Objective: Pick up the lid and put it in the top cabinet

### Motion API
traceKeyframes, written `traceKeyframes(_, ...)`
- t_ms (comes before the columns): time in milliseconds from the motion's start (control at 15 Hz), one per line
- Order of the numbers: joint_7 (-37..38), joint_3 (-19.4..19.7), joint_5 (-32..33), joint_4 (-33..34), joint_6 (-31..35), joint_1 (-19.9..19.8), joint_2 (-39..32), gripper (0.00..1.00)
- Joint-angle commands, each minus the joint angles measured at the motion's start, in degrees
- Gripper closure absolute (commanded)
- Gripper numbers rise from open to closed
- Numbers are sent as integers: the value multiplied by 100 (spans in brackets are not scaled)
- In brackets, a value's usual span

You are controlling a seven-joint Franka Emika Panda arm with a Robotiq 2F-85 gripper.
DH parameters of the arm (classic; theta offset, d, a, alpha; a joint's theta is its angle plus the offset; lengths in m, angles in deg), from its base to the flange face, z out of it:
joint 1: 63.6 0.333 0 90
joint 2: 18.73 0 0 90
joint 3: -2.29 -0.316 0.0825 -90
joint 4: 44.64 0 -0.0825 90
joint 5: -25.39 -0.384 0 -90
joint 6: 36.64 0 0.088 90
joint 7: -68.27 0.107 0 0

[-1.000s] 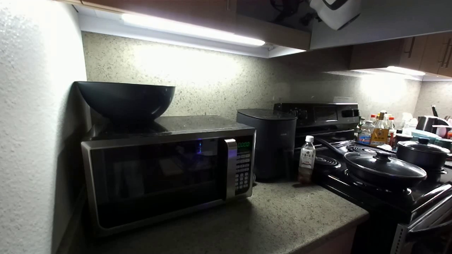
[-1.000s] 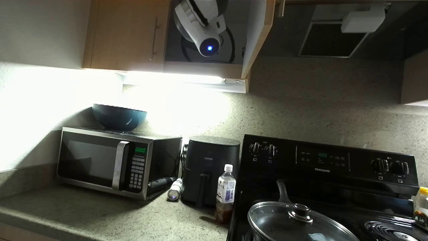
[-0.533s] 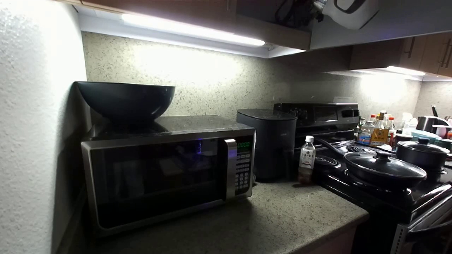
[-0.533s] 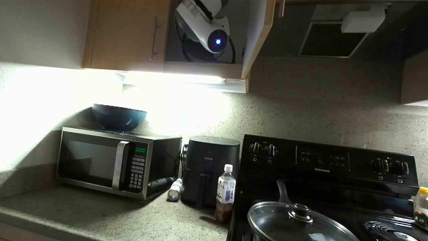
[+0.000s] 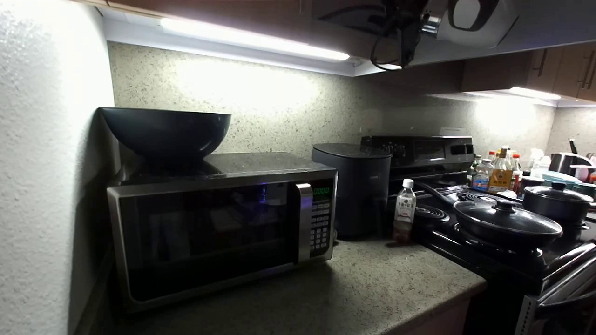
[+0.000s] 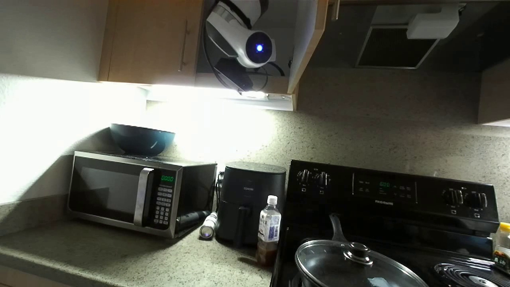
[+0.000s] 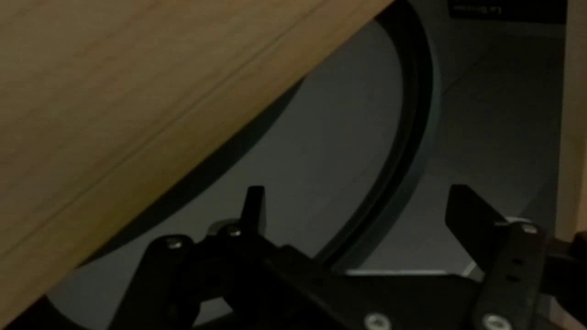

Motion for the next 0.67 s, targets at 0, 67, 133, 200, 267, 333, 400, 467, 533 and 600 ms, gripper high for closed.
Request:
traceKeyframes(0,248,-78,185,-192,442,-67,179,0)
traceKeyframes(67,361,-91,274,-180,557,-54,170,0)
traceKeyframes(133,494,-111,432,-239,643,-32,229,0)
traceKeyframes(200,640,-120,646,-326,682,-26,312,0)
traceKeyframes(267,753,-116,981,-493,667,-36,485,0)
traceKeyframes(333,780,-30,1194,-627,633,18,637,0)
traceKeyframes(400,714,-6,1360,-786,653,-5,850,0)
traceKeyframes(467,660,15,1509,-930,678,-21,1031,0)
traceKeyframes(533,568,42,1586,-1095,717,-40,1259,0)
traceKeyframes(600,495,74,1615,-1236,761,-57,1473,0)
